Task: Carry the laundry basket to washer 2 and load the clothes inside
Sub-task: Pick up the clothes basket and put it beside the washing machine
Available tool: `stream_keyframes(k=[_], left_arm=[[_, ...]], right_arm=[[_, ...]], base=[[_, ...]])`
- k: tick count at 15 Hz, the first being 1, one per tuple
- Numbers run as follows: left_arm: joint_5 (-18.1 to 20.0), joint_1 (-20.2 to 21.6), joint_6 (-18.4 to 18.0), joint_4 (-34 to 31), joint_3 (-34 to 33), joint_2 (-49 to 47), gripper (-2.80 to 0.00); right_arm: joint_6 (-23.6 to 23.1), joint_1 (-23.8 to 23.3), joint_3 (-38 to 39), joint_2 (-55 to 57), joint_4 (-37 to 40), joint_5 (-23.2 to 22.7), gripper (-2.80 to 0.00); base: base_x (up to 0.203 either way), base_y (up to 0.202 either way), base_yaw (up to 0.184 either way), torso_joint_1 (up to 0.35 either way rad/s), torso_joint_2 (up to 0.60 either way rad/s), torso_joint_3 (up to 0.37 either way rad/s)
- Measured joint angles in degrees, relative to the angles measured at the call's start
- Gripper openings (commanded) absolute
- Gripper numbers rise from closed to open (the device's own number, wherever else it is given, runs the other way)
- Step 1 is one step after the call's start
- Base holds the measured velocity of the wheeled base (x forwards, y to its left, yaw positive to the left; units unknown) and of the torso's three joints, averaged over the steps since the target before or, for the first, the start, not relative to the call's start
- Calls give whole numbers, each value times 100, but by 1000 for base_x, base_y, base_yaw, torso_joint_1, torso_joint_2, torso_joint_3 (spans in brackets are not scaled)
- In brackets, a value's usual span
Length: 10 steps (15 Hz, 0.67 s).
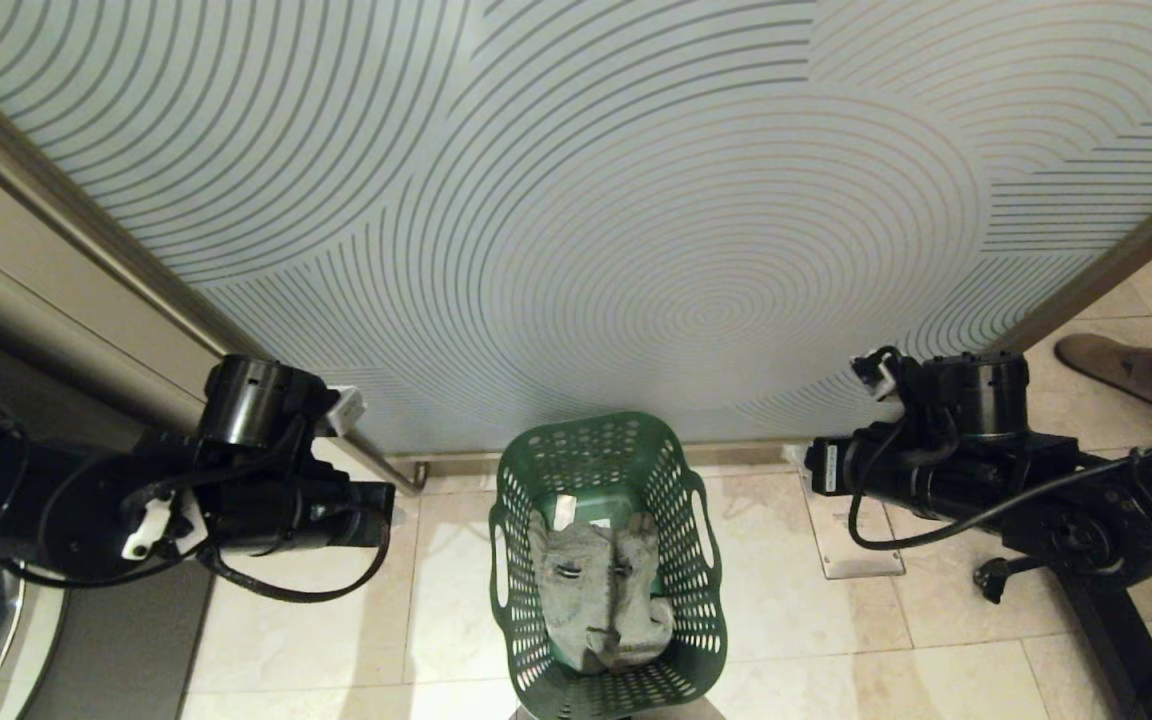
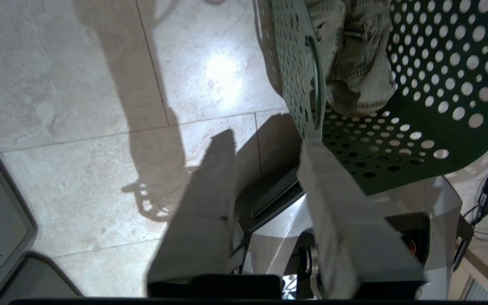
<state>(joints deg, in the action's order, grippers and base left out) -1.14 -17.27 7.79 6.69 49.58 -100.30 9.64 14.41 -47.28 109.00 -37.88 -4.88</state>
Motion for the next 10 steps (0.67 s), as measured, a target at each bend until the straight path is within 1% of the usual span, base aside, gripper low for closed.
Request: stream_keyframes(k=[1, 2, 4, 5, 7, 10], left_arm=[[-106, -96, 55, 5, 0, -99, 0], [-238, -228, 186, 5, -5, -185, 0], [-350, -497, 549, 4, -9, -334, 0], [-360, -581, 621, 13, -9, -420, 0], [-371, -687, 644, 62, 30, -627, 0], [-389, -828, 742, 401, 63, -988, 0]], right_arm=[[6, 6, -54, 162, -123, 4, 0], [42, 24, -96, 305, -232, 9, 0], [224, 86, -175, 543, -263, 21, 0], [281, 114, -257, 663, -269, 57, 0], [354, 174, -478, 958, -315, 162, 0], [441, 212, -844, 1422, -513, 196, 0]], base=[[0, 0, 0, 0, 0, 0], [0, 0, 0, 0, 0, 0], [0, 0, 0, 0, 0, 0], [0, 0, 0, 0, 0, 0], [0, 0, 0, 0, 0, 0], [0, 0, 0, 0, 0, 0]])
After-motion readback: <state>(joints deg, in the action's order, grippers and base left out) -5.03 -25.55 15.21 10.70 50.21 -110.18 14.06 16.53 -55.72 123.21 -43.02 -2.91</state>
